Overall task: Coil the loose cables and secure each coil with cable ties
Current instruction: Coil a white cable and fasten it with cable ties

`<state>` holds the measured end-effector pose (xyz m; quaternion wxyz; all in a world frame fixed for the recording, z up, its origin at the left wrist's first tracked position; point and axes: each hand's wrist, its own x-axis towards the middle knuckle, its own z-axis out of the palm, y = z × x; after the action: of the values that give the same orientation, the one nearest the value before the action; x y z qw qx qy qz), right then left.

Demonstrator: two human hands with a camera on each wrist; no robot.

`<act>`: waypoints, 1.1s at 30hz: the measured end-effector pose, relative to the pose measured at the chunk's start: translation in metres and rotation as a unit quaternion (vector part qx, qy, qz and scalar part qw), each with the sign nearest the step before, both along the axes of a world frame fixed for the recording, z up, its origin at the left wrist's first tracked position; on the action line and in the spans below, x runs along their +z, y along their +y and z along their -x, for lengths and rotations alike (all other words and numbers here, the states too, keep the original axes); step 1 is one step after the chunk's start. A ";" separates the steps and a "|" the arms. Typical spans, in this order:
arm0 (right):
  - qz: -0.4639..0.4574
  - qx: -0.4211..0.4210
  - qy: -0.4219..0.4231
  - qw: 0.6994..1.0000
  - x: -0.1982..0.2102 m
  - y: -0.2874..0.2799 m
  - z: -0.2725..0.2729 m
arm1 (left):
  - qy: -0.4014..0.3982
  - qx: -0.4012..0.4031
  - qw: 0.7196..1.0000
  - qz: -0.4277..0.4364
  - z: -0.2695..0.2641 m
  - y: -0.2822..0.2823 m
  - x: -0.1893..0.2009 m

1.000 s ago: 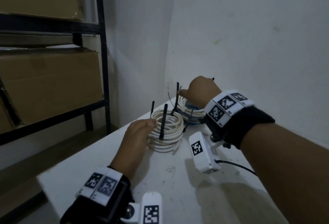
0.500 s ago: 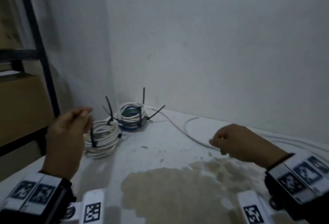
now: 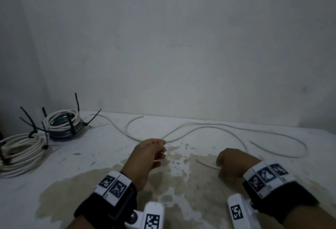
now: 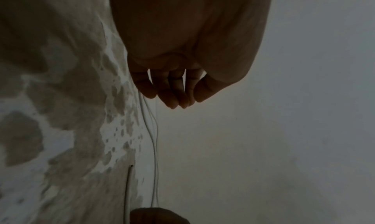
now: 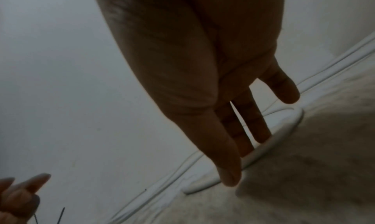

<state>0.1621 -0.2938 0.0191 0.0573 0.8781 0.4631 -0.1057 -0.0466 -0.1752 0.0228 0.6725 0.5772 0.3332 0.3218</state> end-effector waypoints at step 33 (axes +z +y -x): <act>-0.618 -0.013 0.567 0.544 0.153 -0.084 0.089 | -0.041 -0.446 0.892 -0.051 -0.025 -0.108 0.033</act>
<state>0.0731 -0.3773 0.1719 -0.7753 0.4595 0.3389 -0.2700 -0.0212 -0.2830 0.0554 0.7279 0.6851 -0.0044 0.0278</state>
